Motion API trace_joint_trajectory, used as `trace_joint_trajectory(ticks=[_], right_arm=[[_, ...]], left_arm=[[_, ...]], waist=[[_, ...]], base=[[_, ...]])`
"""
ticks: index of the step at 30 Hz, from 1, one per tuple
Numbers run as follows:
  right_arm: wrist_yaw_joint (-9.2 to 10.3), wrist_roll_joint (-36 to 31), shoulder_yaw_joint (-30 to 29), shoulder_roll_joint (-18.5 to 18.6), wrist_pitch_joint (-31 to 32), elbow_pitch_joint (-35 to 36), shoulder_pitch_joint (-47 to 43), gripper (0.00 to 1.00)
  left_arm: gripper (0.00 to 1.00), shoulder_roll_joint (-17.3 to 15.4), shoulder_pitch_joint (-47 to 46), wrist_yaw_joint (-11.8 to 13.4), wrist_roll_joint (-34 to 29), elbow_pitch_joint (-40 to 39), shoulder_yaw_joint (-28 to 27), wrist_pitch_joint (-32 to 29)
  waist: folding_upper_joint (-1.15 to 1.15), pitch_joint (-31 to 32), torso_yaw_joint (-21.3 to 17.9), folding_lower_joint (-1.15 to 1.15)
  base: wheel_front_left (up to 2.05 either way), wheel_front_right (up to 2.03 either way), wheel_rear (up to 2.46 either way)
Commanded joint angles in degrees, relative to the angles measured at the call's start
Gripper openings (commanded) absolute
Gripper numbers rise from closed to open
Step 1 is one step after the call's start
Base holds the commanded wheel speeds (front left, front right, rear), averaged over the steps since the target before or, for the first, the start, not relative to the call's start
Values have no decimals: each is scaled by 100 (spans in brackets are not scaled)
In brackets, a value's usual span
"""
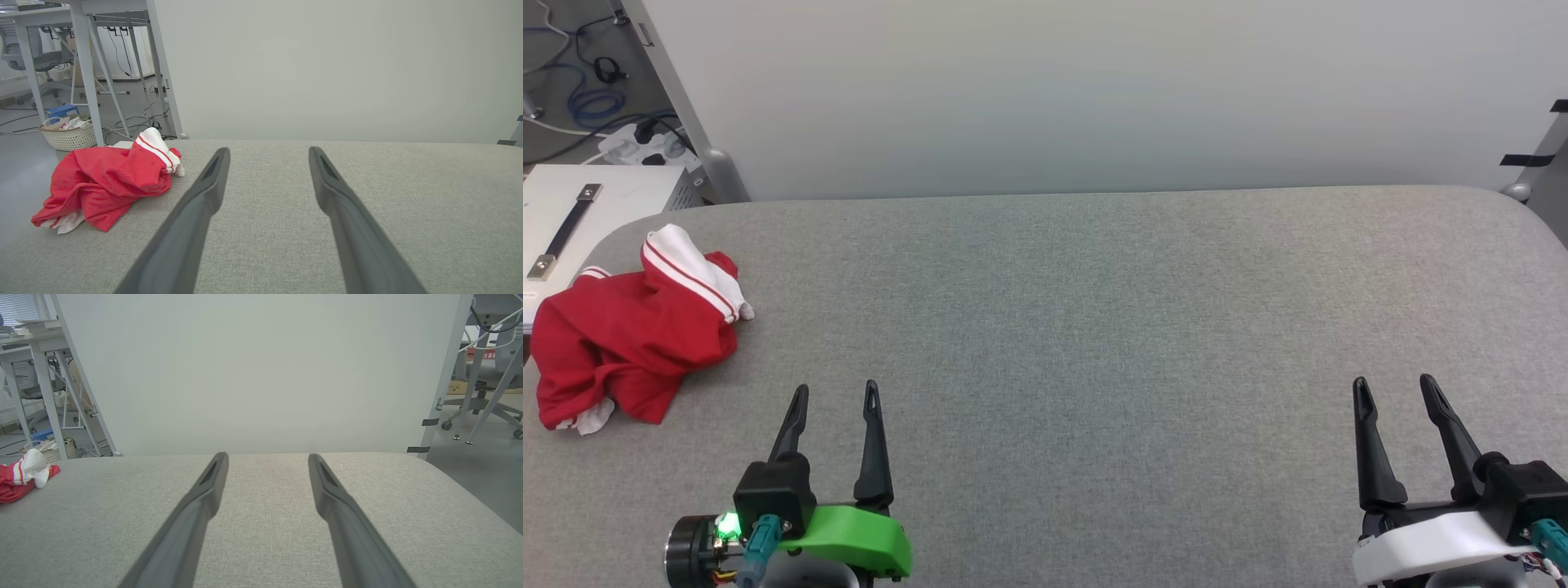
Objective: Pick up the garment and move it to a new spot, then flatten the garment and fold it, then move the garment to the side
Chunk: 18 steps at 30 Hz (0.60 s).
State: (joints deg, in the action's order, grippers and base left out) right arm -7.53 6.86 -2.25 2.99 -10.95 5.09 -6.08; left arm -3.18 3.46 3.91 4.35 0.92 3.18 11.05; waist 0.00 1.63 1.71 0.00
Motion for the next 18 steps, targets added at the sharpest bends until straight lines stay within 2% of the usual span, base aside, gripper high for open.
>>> trace_joint_trajectory(ticks=[1, 18], right_arm=[[3, 72, -18, -9, -72, 46, -96, 100], [4, 167, -11, -11, -271, 147, -222, 100]], left_arm=[[100, 24, 79, 41, 32, -1, 8, 57], [100, 28, 149, -79, 151, 26, 29, 259]], waist=[[0, 4, 5, 0], [0, 55, 58, 0]], base=[[0, 0, 0], [0, 0, 0]])
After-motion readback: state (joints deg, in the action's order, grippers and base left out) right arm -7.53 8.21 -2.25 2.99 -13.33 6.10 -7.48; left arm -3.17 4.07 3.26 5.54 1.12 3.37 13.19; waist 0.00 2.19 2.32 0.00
